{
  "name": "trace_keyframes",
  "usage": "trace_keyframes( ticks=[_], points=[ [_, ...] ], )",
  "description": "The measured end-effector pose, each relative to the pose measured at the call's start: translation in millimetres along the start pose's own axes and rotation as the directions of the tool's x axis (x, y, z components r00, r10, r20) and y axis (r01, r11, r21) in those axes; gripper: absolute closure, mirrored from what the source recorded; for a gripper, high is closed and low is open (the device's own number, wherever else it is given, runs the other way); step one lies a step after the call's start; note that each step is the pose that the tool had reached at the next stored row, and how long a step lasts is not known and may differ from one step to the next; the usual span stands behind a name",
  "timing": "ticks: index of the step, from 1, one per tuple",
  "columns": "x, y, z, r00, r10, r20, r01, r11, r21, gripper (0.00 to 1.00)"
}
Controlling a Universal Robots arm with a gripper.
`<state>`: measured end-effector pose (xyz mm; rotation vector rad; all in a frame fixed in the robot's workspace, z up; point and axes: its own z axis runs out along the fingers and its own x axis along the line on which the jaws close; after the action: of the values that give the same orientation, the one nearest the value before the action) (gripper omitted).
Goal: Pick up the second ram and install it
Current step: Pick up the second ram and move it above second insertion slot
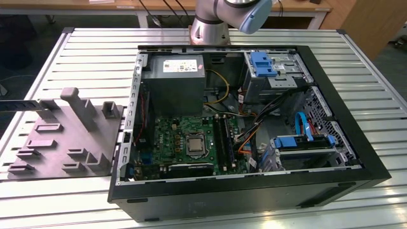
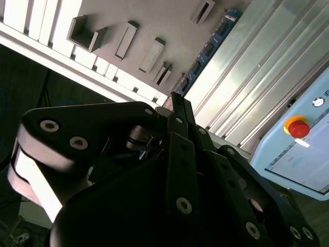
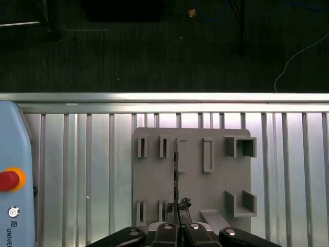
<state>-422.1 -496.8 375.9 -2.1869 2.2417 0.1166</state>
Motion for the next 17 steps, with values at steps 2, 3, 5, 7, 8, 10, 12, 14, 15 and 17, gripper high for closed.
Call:
trace_keyframes(
  ticks=[2,3,5,7,8,10,12,14,15,17],
  points=[
    [-0.1,0.1,-2.5,1.0,0.0,0.0009,0.0,1.0,0.0001,0.89],
    [-0.2,0.2,-3.5,1.0,0.0,0.0014,0.0,1.0,0.0001,0.89],
    [-0.3,0.3,-5.7,1.0,0.0,0.0025,0.0,1.0,0.0,0.89],
    [-0.4,0.4,-7.8,1.0,0.0,0.0038,0.0,1.0,-0.0001,0.89],
    [-0.5,0.5,-8.6,1.0,0.0,0.0045,0.0,1.0,0.0,0.89],
    [-0.6,0.5,-9.8,1.0,0.0,0.0055,0.0,1.0,0.0,0.89],
    [-0.6,0.5,-9.9,1.0,0.0,0.0056,0.0,1.0,0.0,0.89],
    [-0.6,0.5,-9.9,1.0,0.0,0.0056,0.0,1.0,0.0,0.89],
    [-0.6,0.5,-10.0,1.0,0.0,0.0055,0.0,1.0,-0.0001,0.89],
    [-0.6,0.5,-9.9,1.0,0.0,0.0056,0.0,1.0,-0.0001,0.89]
  ],
)
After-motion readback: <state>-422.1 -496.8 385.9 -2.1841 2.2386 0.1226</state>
